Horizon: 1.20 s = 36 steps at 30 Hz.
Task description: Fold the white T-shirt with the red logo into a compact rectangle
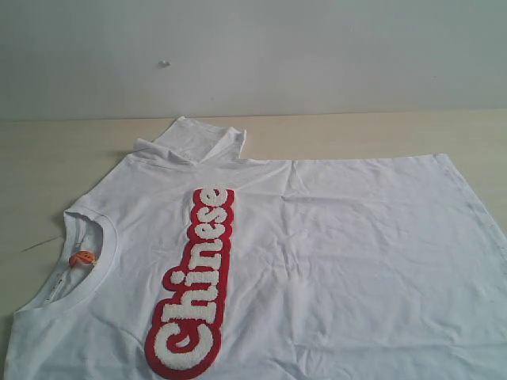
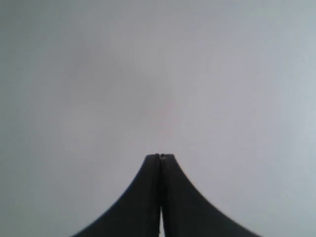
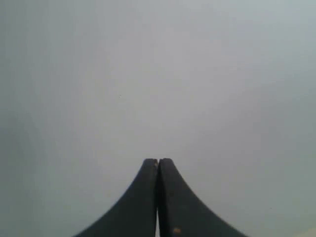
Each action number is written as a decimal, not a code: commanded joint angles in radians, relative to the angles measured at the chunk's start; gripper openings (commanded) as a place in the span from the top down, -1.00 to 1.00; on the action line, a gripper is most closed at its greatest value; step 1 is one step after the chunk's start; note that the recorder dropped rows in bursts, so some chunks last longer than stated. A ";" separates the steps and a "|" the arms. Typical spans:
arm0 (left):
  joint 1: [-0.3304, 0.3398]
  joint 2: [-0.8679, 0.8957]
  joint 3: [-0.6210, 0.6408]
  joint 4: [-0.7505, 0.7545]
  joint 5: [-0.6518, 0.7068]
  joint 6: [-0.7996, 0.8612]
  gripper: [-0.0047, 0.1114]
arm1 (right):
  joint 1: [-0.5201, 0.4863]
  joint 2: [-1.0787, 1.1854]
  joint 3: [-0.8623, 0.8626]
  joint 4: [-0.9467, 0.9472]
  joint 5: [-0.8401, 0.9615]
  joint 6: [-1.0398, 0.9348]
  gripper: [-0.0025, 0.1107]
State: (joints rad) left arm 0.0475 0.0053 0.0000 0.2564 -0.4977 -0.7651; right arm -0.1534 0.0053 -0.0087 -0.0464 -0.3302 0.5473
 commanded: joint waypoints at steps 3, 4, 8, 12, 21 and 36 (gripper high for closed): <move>0.004 -0.005 -0.011 0.318 0.035 -0.256 0.92 | -0.004 -0.005 -0.011 -0.134 0.006 0.096 0.96; 0.004 -0.005 -0.025 0.365 0.060 -0.295 0.92 | -0.004 -0.005 -0.011 -0.162 0.011 0.118 0.96; 0.004 0.045 -0.095 0.573 0.137 -0.453 0.92 | -0.004 -0.005 -0.011 -0.273 0.011 0.213 0.96; 0.004 0.136 -0.189 0.739 0.137 -0.552 0.92 | -0.001 0.035 -0.011 -0.294 0.011 0.224 0.96; 0.000 0.322 -0.369 0.808 0.076 -0.579 0.92 | 0.003 0.090 -0.100 -0.421 0.004 0.215 0.96; -0.038 0.536 -0.555 1.207 0.050 -0.820 0.92 | 0.142 0.442 -0.531 -0.653 0.285 0.209 0.96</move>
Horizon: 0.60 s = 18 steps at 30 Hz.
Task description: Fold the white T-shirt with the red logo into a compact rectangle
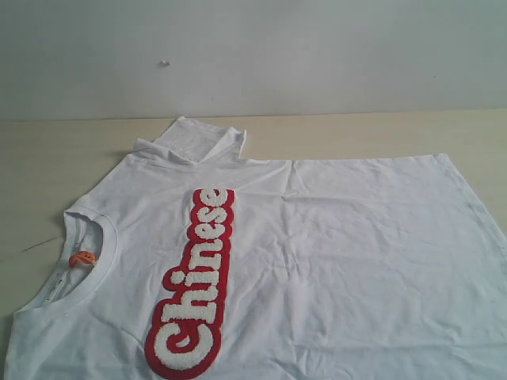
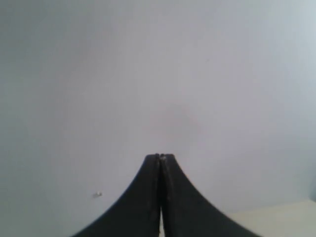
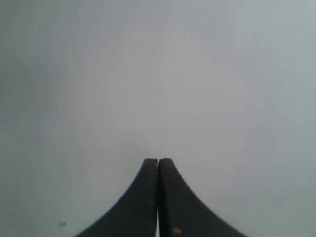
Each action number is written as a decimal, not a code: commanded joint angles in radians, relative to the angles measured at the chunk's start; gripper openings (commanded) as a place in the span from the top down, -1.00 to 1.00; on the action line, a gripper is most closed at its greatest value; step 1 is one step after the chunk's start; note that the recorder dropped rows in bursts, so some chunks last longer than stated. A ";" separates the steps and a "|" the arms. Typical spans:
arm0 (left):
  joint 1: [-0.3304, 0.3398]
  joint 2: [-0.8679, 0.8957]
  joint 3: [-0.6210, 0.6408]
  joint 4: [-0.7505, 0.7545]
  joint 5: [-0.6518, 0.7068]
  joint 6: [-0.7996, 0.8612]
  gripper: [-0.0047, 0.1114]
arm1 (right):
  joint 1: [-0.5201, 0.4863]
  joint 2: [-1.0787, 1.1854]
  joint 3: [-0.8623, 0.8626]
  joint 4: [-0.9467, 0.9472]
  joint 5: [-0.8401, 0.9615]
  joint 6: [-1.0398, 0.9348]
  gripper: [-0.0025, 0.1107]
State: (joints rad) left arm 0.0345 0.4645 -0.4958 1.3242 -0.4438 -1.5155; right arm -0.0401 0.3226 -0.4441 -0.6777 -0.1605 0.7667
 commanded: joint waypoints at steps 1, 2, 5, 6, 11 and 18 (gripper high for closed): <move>-0.031 0.107 -0.084 0.193 -0.004 -0.102 0.92 | 0.041 0.169 -0.128 -0.022 0.152 -0.029 0.96; -0.035 0.141 -0.112 0.246 -0.004 -0.131 0.92 | 0.052 0.211 -0.161 -0.022 0.184 -0.056 0.96; -0.035 0.240 -0.195 0.370 -0.010 -0.216 0.92 | 0.085 0.323 -0.256 -0.022 0.263 -0.170 0.96; -0.035 0.275 -0.226 0.403 -0.012 -0.242 0.92 | 0.094 0.360 -0.281 -0.022 0.285 -0.211 0.96; -0.035 0.452 -0.379 0.420 -0.063 -0.256 0.92 | 0.158 0.520 -0.425 0.015 0.458 -0.504 0.96; -0.035 0.668 -0.566 0.420 -0.157 -0.264 0.92 | 0.197 0.714 -0.605 0.258 0.611 -0.983 0.96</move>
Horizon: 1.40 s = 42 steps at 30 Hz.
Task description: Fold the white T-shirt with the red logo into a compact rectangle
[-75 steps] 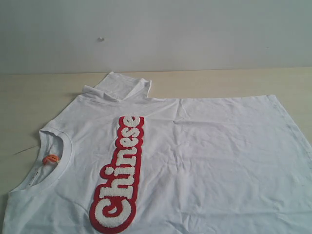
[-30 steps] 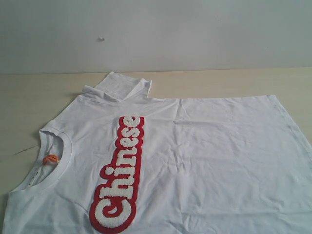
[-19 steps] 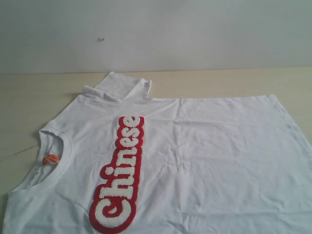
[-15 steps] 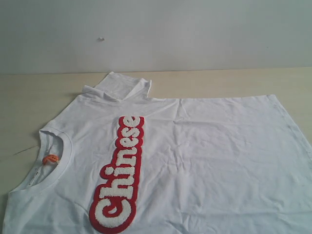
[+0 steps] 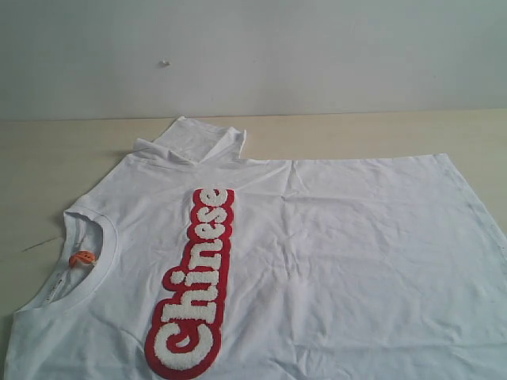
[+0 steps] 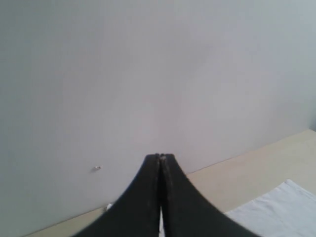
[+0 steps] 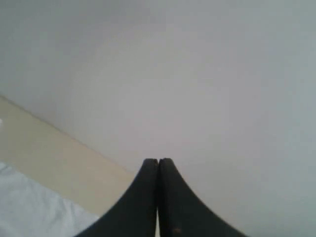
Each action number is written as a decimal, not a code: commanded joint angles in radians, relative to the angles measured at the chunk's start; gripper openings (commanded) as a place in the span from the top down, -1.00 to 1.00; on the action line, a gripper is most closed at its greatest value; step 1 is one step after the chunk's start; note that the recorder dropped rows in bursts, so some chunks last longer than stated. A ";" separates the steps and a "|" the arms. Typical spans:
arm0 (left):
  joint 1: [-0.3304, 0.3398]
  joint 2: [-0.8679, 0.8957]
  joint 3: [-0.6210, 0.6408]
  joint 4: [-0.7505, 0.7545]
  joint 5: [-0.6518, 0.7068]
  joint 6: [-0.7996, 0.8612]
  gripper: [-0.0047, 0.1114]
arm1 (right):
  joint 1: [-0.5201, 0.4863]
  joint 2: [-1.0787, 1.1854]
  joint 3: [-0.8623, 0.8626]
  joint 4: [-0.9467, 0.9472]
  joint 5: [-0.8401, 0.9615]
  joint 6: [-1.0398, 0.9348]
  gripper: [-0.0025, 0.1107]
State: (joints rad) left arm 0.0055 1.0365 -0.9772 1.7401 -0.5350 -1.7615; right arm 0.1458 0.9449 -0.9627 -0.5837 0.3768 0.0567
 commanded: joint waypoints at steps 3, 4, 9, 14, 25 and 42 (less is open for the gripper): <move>-0.006 0.168 -0.142 0.004 -0.132 -0.026 0.92 | 0.011 0.168 -0.150 0.273 0.135 -0.444 0.96; -0.006 0.189 -0.154 0.004 -0.146 -0.026 0.92 | 0.011 0.191 -0.171 0.307 0.162 -0.493 0.96; -0.006 0.267 -0.173 0.004 -0.183 -0.037 0.92 | 0.011 0.264 -0.233 0.425 0.220 -0.580 0.96; -0.004 0.322 -0.173 0.004 -0.220 -0.041 0.92 | 0.011 0.291 -0.243 0.486 0.220 -0.614 0.96; -0.006 0.289 -0.238 0.004 -0.015 0.033 0.92 | 0.011 0.291 -0.243 0.505 0.212 -0.614 0.96; -0.097 0.244 -0.279 0.004 0.092 0.850 0.92 | 0.011 0.326 -0.243 0.503 0.189 -0.696 0.96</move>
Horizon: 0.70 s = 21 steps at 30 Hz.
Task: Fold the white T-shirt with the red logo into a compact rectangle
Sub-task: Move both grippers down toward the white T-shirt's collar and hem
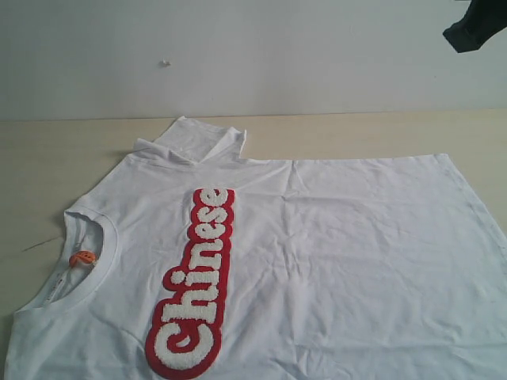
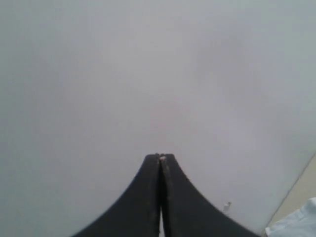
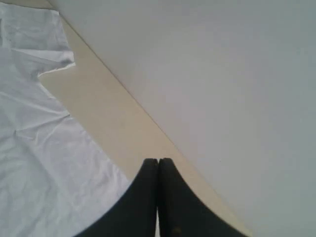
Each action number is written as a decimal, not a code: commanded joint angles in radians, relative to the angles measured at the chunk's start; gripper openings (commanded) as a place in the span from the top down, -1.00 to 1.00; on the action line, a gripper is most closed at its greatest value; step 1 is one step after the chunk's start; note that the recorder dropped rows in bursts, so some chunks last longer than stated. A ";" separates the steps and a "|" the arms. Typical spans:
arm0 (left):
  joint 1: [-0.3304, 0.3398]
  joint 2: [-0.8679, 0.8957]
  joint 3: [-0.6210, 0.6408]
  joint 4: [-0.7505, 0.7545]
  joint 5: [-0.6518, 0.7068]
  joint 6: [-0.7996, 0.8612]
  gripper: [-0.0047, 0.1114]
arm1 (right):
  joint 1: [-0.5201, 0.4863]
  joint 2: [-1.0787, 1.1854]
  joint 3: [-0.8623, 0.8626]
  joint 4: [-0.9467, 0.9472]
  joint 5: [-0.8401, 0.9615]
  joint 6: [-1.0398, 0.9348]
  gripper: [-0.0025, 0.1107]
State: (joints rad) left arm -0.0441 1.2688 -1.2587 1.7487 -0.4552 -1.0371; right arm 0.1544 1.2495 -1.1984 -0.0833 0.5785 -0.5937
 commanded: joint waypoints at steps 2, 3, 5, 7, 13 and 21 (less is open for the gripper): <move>-0.053 0.037 0.002 -0.004 0.005 0.145 0.92 | 0.002 0.033 -0.007 0.002 -0.008 -0.090 0.96; -0.053 0.052 0.002 -0.004 0.002 0.145 0.92 | 0.002 0.038 -0.007 0.002 -0.006 -0.117 0.96; -0.053 0.081 0.012 -0.004 0.002 0.145 0.92 | 0.002 0.053 -0.007 0.002 -0.006 -0.151 0.96; -0.056 0.111 0.035 -0.004 -0.004 0.155 0.92 | 0.002 0.073 -0.007 0.002 -0.008 -0.182 0.96; -0.056 0.189 0.141 -0.004 0.001 0.227 0.92 | 0.002 0.160 -0.007 0.002 -0.006 -0.217 0.96; -0.056 0.256 0.267 -0.004 0.087 0.420 0.92 | 0.002 0.230 -0.007 -0.014 0.010 -0.254 0.96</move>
State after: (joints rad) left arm -0.0945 1.5043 -1.0238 1.7525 -0.4035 -0.6756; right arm 0.1544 1.4709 -1.1984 -0.0880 0.5825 -0.8119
